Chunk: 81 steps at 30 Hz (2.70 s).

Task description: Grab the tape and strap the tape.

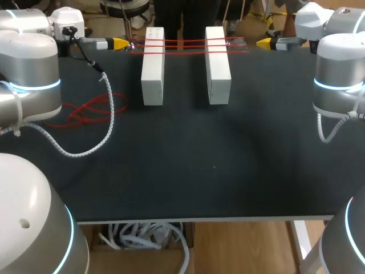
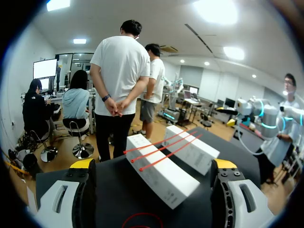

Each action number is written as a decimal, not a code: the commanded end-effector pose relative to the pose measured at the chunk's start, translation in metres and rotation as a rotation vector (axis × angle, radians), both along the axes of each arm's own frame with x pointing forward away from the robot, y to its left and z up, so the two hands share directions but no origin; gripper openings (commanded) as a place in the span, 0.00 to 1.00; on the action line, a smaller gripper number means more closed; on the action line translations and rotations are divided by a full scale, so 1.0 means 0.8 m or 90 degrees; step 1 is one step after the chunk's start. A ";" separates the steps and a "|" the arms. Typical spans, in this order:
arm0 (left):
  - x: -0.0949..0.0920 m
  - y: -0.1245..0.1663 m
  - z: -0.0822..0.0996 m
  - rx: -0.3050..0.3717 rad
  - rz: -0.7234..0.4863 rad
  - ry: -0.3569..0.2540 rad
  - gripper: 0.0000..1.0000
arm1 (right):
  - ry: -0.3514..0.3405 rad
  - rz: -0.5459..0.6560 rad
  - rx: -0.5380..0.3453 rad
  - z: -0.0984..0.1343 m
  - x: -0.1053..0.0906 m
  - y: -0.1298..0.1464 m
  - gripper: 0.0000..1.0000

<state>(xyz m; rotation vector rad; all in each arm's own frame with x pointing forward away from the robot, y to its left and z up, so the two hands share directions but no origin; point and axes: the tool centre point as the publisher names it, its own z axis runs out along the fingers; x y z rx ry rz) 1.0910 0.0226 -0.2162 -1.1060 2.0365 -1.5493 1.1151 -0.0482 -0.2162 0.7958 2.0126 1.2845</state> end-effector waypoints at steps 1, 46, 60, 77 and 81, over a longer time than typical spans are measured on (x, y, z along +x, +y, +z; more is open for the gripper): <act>0.000 0.000 -0.001 -0.001 0.001 -0.003 1.00 | 0.000 0.002 0.001 0.000 -0.001 -0.001 1.00; 0.001 -0.007 -0.009 0.052 -0.147 -0.045 1.00 | 0.000 0.002 0.001 0.000 -0.001 -0.001 1.00; 0.007 -0.029 -0.022 0.106 -0.383 -0.140 1.00 | 0.000 0.002 0.001 0.000 -0.001 -0.001 1.00; 0.023 -0.041 -0.065 0.032 -0.440 -0.149 0.33 | 0.000 0.002 0.001 0.000 -0.001 -0.001 1.00; 0.031 -0.043 -0.074 0.021 -0.459 -0.155 0.35 | 0.000 0.002 0.001 0.000 -0.001 -0.001 1.00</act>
